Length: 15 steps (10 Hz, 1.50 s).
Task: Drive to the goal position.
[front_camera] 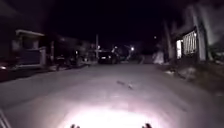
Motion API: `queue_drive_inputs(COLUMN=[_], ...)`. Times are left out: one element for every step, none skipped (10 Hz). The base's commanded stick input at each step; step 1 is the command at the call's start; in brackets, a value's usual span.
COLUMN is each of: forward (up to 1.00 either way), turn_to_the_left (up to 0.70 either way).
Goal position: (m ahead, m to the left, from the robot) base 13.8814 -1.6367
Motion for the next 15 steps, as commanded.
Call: queue_drive_inputs(forward=[0.85, 0.85, 0.85, 0.85, 0.85, 0.85, 0.85, 0.85, 0.85, 0.85, 0.85, 0.85, 0.85, 0.85, 0.85], turn_to_the_left=[0.0, -0.24, -0.34, -0.34, -0.34, -0.25, 0.0, 0.0, 0.0, 0.0, 0.0, 0.0, 0.0, 0.0, 0.0])
